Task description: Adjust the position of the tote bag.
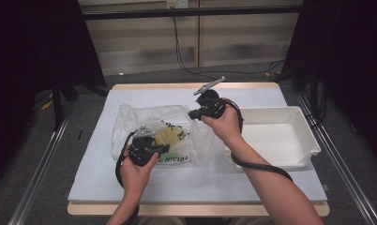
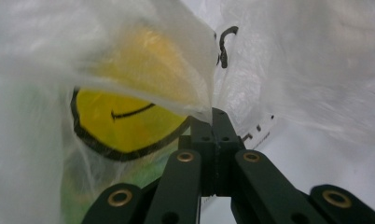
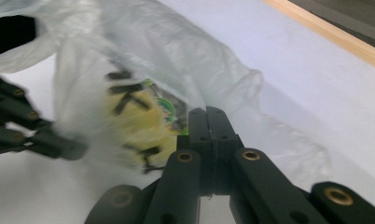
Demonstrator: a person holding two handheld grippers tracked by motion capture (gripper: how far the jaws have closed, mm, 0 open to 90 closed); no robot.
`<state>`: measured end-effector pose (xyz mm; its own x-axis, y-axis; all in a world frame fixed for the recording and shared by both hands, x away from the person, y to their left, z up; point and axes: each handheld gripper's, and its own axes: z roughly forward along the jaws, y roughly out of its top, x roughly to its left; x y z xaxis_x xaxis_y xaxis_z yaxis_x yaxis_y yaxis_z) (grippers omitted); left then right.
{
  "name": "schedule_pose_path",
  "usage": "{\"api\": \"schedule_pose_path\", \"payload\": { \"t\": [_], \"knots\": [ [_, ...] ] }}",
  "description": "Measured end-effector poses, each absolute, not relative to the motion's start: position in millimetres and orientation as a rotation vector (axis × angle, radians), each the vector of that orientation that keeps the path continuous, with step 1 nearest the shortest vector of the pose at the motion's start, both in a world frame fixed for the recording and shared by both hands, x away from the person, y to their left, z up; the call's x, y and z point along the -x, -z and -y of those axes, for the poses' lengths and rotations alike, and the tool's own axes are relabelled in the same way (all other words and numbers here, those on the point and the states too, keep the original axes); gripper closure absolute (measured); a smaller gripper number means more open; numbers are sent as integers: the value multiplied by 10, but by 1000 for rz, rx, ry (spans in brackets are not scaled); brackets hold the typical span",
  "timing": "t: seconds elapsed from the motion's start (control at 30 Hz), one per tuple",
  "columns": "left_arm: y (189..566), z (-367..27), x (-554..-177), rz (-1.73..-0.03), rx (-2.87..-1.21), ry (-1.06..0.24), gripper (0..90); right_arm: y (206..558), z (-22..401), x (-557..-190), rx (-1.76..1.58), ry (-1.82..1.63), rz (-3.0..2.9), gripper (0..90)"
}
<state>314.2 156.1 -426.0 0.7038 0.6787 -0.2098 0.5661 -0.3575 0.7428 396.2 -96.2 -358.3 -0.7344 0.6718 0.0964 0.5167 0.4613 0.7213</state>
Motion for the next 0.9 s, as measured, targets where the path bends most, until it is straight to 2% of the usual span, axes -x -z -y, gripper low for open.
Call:
{"api": "schedule_pose_path", "payload": {
  "t": [0.4,0.9],
  "knots": [
    [4394,-1765,-3006,-976,-2105,-143,900,3758,1098,-4191,-1120,-1027,-2480,900],
    [4369,-1796,-2902,-970,-2134,-150,900,3846,1292,-4176,-1158,-976,-2463,900]
  ]
}}
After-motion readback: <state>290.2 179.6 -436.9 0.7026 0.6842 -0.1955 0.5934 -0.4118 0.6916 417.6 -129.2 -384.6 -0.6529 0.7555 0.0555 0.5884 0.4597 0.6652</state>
